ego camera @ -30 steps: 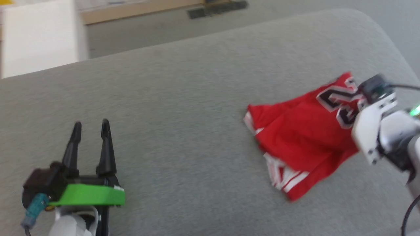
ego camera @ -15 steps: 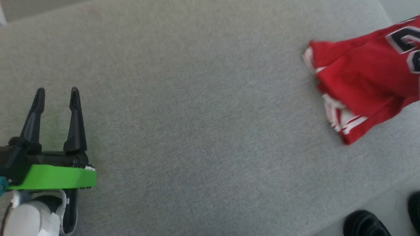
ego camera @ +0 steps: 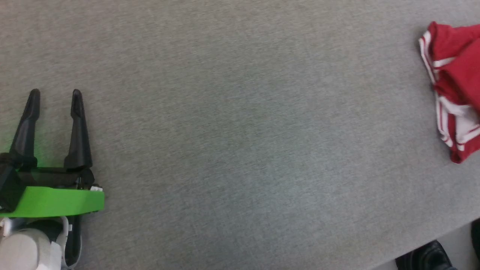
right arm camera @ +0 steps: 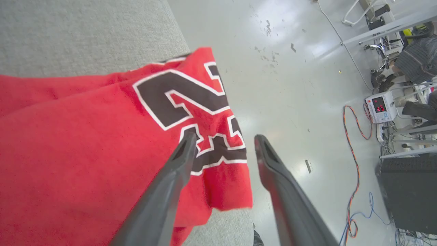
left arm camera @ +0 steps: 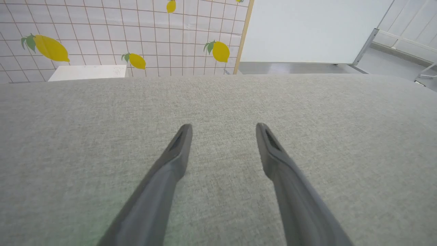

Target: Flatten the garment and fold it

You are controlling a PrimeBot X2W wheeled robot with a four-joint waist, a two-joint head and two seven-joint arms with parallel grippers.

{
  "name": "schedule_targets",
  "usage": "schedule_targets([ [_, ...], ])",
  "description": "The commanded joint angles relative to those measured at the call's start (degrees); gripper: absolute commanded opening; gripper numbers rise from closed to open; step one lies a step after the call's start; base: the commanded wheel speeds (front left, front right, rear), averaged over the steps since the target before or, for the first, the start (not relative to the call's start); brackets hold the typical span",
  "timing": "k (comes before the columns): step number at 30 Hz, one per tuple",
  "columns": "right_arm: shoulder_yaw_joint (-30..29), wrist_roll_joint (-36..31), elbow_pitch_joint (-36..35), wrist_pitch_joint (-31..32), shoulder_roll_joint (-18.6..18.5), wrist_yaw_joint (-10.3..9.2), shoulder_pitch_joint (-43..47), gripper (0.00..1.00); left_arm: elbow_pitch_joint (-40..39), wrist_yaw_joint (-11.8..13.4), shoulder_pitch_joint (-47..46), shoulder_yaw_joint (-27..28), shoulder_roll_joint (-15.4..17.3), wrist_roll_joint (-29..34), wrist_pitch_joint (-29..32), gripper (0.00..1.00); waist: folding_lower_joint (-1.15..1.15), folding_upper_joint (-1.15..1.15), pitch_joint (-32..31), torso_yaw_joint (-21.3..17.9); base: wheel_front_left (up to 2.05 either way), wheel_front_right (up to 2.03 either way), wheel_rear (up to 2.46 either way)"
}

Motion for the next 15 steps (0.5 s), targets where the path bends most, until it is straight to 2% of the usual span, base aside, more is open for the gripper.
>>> schedule_targets([
  [1, -1.3, -1.1, -0.2, -0.4, 0.4, -0.11, 0.0, 1.00, 1.2, 0.1, -0.4, -0.1, 0.0, -0.4, -0.5, 1.00, -0.01, 0.00, -0.9, 1.5, 0.00, 0.00, 0.00],
  [7, -2.1, 0.1, -5.9, -2.7, 0.7, -0.11, 0.2, 1.00, 4.6, -0.2, -0.1, -1.5, -1.7, -1.2, -3.0, 1.00, -0.01, 0.00, -6.5, 3.4, 0.00, 0.00, 0.00],
  [15, 2.3, 9.1, -22.1, -9.2, 6.2, -0.11, 1.5, 1.00, 9.7, -0.4, 0.6, -2.7, -4.4, -3.0, -6.4, 1.00, -0.01, 0.00, -17.9, 8.1, 0.00, 0.00, 0.00],
])
